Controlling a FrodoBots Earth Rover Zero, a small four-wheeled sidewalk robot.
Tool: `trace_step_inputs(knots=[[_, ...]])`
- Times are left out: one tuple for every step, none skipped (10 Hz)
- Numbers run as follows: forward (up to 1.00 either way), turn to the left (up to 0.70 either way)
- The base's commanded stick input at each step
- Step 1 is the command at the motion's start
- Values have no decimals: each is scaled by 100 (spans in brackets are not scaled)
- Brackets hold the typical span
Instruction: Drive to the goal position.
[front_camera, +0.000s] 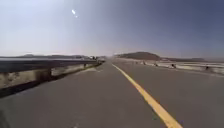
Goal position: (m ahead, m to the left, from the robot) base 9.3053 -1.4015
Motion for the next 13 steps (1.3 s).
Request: trace_step_inputs(knots=[[50, 0], [50, 0], [50, 0], [50, 0], [50, 0], [50, 0], [50, 0], [50, 0], [50, 0], [50, 0], [50, 0], [50, 0], [50, 0]])
